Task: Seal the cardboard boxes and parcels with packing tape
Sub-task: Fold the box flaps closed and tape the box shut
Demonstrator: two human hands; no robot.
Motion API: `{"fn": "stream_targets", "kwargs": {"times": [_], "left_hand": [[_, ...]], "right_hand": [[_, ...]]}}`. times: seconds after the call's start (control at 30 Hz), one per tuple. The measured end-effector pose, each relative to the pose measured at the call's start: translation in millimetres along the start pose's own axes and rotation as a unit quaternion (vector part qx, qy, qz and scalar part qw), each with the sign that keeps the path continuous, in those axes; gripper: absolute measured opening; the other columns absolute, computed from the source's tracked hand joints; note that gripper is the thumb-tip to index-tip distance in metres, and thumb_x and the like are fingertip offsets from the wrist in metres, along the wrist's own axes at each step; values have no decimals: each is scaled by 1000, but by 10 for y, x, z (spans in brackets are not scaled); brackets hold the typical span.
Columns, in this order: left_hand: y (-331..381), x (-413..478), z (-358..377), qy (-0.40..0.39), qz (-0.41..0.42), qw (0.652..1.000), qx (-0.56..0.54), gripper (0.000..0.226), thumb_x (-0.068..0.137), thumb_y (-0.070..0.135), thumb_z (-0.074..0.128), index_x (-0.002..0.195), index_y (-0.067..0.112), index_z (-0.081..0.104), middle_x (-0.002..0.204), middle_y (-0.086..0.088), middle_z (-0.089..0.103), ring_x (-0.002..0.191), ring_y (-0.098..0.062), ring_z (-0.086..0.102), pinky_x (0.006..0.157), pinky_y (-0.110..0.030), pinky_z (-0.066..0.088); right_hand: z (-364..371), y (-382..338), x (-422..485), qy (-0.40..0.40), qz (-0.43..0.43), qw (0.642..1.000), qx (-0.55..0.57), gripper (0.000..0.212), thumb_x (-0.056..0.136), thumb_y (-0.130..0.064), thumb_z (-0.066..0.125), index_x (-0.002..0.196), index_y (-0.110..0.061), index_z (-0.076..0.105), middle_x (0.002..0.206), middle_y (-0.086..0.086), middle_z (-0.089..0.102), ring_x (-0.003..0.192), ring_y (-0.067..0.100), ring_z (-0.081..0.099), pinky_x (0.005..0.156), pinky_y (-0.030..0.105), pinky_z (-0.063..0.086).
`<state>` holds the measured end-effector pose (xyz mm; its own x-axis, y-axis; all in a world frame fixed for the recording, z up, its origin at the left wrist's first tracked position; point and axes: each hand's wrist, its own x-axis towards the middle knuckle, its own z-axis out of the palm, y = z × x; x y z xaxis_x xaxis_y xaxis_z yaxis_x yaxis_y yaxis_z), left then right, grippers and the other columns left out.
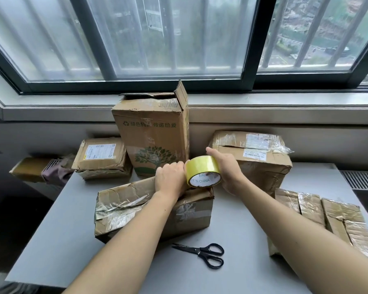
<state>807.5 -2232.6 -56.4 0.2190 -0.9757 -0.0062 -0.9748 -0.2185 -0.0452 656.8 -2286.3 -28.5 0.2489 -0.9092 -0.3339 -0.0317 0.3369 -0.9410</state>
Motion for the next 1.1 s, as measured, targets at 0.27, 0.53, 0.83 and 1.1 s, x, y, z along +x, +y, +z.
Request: {"fn": "stream_targets", "kwargs": {"times": [0.27,0.53,0.83,1.1], "left_hand": [[9,51,122,18,-37,999,-22,58,100,52,19,91,14,61,99,-9,69,96,-32,61,81,-40,38],[-16,19,149,48,-18,998,-24,71,96,70,18,87,15,62,93,-6,69,91,-29,61,78,-40,37],[-97,17,84,-8,76,995,-63,68,83,83,22,111,28,52,110,5,60,107,-21,52,89,-43,35],[-70,119,-78,-122,66,986,-91,63,80,77,56,122,30,50,125,3,60,119,-24,52,95,-44,38]], "right_hand": [[-49,-405,86,-10,-129,962,-240,47,90,-29,60,51,-20,35,57,5,27,53,18,27,51,31,22],[-358,-282,205,7,-144,902,-406,51,89,-25,54,46,-22,26,39,-9,26,40,13,23,47,29,21],[-574,79,221,-4,-130,946,-296,55,100,-27,54,50,-21,31,45,-4,24,39,9,18,44,27,14],[-457,-107,201,-27,-128,955,-266,50,96,-34,59,55,-17,37,59,7,29,53,18,23,49,31,16]]}}
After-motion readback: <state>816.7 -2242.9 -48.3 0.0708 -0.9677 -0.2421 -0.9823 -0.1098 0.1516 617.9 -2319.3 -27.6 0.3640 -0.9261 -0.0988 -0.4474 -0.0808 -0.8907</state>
